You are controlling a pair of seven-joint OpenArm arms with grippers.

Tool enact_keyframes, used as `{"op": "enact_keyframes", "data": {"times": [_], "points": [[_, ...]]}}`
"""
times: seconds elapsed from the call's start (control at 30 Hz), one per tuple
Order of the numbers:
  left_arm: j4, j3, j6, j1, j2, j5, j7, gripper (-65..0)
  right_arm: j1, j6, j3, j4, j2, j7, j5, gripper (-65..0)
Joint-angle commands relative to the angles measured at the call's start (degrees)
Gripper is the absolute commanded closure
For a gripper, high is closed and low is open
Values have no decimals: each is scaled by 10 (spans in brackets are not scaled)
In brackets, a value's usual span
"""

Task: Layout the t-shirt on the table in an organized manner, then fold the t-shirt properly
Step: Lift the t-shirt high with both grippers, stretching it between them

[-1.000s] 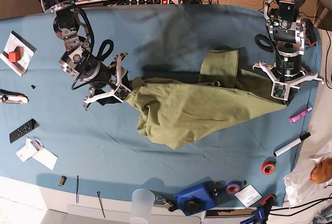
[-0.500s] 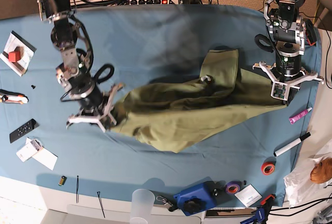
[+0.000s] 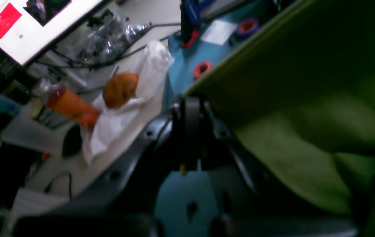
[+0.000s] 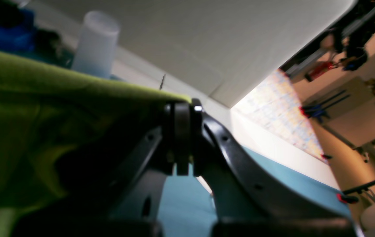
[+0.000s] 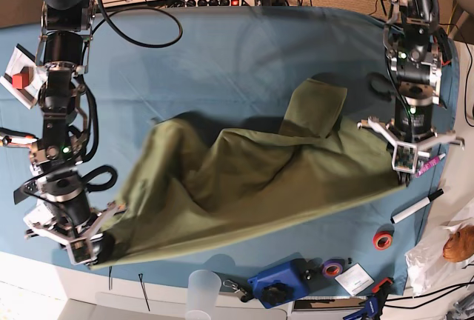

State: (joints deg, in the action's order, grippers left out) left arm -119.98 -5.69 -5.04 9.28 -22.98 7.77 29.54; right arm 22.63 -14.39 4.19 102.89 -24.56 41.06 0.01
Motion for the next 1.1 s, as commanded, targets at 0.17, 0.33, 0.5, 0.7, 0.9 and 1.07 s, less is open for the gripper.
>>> {"op": "enact_keyframes", "data": {"times": [0.17, 0.33, 0.5, 0.7, 0.9, 1.07], "points": [[-7, -4, -6, -87, -29, -43, -9, 0, 49, 13, -35, -15, -9, -9, -9, 0], [33, -4, 36, -171, -41, -92, -9, 0, 89, 13, -35, -73, -9, -5, -2, 0], [114, -4, 37, -260, -49, -126, -9, 0, 132, 7, -35, -109, -9, -6, 21, 0], [205, -4, 88, -355, -49, -147, -8, 0, 187, 7, -35, -127, -9, -5, 21, 0], [242, -4, 88, -418, -61, -147, 5, 0, 219, 6, -35, -127, -9, -5, 21, 0], [243, -4, 88, -434, -85, -147, 27, 0, 219, 7, -35, -127, -9, 12, 21, 0]]}}
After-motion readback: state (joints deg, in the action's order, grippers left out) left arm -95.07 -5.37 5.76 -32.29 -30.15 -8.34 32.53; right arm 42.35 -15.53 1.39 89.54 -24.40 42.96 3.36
